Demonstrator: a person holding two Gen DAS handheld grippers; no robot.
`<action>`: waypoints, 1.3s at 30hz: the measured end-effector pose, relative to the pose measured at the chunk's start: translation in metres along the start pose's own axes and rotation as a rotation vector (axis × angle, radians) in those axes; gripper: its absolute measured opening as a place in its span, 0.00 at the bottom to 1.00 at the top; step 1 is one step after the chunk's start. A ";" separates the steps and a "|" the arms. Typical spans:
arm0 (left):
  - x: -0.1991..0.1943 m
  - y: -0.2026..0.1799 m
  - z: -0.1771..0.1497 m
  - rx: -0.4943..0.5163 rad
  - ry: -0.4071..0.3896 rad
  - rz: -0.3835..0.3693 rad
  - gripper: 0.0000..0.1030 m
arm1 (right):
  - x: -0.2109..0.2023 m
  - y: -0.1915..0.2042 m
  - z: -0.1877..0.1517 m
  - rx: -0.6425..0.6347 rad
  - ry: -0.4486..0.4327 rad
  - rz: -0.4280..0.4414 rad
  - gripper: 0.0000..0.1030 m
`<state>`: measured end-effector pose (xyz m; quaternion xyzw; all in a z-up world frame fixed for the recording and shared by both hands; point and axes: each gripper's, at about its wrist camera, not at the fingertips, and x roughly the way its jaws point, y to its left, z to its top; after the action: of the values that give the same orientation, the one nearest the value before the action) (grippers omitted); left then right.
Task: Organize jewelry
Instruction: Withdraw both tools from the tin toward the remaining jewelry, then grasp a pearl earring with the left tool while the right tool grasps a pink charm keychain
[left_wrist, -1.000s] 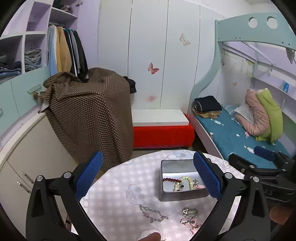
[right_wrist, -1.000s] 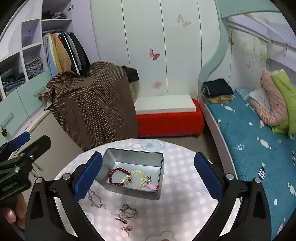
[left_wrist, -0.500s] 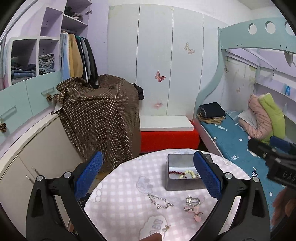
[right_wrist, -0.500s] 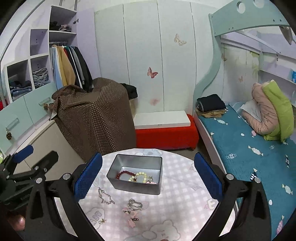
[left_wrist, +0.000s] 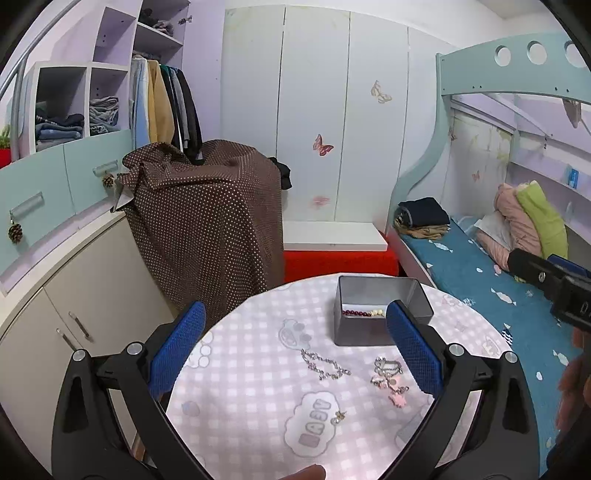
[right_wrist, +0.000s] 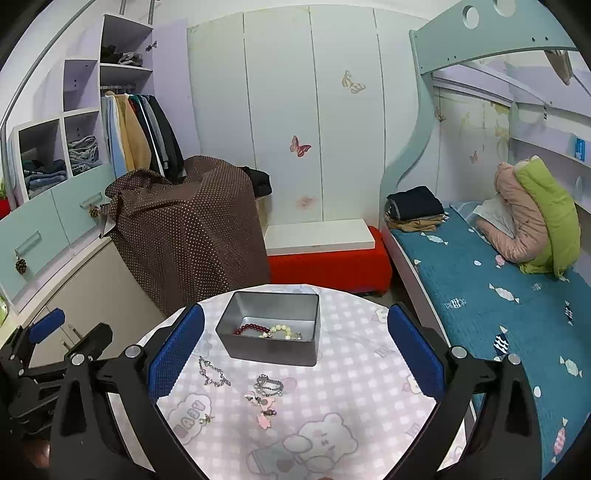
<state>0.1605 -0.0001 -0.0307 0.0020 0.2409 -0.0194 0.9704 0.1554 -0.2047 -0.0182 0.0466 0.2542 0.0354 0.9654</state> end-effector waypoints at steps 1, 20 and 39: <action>-0.001 -0.001 -0.002 0.004 -0.001 -0.002 0.95 | -0.001 0.000 0.000 0.003 0.000 0.001 0.93; 0.046 -0.014 -0.079 0.090 0.170 -0.049 0.95 | 0.023 -0.019 -0.052 0.026 0.147 -0.023 0.93; 0.123 -0.022 -0.131 0.075 0.406 -0.141 0.67 | 0.067 -0.014 -0.089 -0.018 0.304 -0.039 0.93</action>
<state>0.2074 -0.0244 -0.2040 0.0251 0.4301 -0.0956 0.8974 0.1705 -0.2060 -0.1297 0.0273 0.3978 0.0253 0.9167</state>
